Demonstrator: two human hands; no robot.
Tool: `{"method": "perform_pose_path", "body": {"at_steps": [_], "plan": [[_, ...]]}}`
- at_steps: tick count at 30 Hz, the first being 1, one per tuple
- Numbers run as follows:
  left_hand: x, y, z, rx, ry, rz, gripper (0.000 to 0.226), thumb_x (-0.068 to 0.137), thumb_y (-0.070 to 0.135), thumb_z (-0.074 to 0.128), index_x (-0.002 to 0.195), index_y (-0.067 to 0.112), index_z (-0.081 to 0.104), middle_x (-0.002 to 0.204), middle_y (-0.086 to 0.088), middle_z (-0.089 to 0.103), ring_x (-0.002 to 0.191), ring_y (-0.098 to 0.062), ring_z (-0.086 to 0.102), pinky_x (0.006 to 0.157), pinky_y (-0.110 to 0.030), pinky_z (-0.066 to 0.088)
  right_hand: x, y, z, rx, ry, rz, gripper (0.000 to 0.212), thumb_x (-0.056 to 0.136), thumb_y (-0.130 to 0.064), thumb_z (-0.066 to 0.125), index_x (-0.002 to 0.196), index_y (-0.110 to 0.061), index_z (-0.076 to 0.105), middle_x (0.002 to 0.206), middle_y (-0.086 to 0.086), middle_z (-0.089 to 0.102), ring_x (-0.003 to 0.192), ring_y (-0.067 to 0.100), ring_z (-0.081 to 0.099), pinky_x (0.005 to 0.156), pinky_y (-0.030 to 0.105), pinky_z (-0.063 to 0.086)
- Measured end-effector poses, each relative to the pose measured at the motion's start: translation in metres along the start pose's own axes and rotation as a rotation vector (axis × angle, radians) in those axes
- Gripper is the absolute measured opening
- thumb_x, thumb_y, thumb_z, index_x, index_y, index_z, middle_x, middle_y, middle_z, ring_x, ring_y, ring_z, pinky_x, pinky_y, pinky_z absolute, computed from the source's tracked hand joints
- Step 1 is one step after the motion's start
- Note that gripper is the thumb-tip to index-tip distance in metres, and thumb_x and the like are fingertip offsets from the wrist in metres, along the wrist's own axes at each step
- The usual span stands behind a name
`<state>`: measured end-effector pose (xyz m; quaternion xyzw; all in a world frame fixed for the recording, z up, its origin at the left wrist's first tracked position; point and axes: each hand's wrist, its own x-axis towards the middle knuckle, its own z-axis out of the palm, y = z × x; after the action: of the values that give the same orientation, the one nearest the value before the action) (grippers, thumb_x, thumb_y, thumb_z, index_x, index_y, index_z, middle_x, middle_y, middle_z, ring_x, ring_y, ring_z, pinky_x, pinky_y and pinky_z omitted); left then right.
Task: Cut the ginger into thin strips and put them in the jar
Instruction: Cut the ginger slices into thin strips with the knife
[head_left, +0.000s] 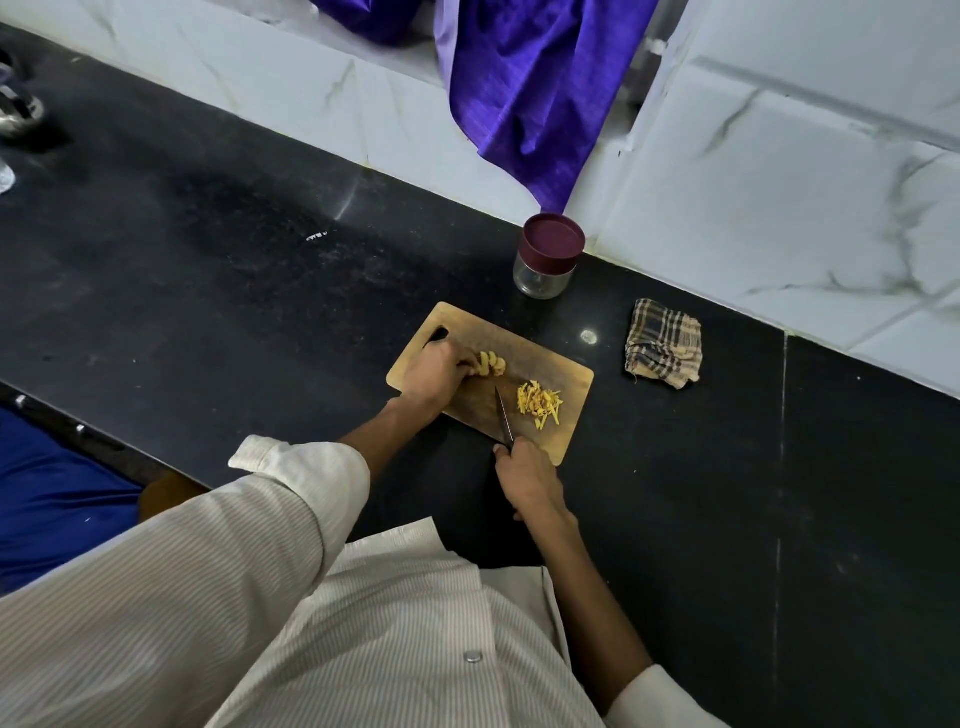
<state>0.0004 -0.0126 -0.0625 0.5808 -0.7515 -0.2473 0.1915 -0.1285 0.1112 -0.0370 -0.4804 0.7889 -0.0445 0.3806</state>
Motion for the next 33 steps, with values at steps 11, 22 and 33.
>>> {"method": "perform_pose_path", "body": {"at_steps": [11,22,33], "plan": [[-0.006,-0.004,-0.01,-0.06,0.085,-0.002,0.016,0.092,0.018,0.061,0.104,0.015,0.07,0.103,-0.001,0.069,0.09,-0.015,0.065,0.08,-0.035,0.056,0.001,0.001,0.0,0.006,-0.01,-0.004,0.028,0.103,-0.034,0.044,0.115,-0.011,0.055,0.105,0.007,0.058,0.097,0.027,0.064,0.085,0.051,0.056],[-0.004,0.005,-0.014,0.05,-0.077,0.077,0.029,0.092,0.023,0.06,0.121,0.019,0.066,0.125,-0.003,0.052,0.105,-0.019,0.056,0.084,-0.028,0.046,0.002,0.0,0.001,0.011,-0.008,-0.003,0.03,0.104,-0.035,0.044,0.118,-0.011,0.055,0.107,0.008,0.059,0.097,0.028,0.065,0.085,0.05,0.056],[0.001,0.006,-0.013,0.083,-0.092,0.122,0.025,0.097,0.027,0.052,0.116,0.02,0.068,0.122,-0.002,0.056,0.1,-0.019,0.059,0.083,-0.03,0.048,0.004,0.003,0.001,0.014,-0.018,0.01,0.03,0.104,-0.036,0.043,0.116,-0.012,0.055,0.108,0.008,0.06,0.1,0.028,0.064,0.087,0.051,0.055]]}}
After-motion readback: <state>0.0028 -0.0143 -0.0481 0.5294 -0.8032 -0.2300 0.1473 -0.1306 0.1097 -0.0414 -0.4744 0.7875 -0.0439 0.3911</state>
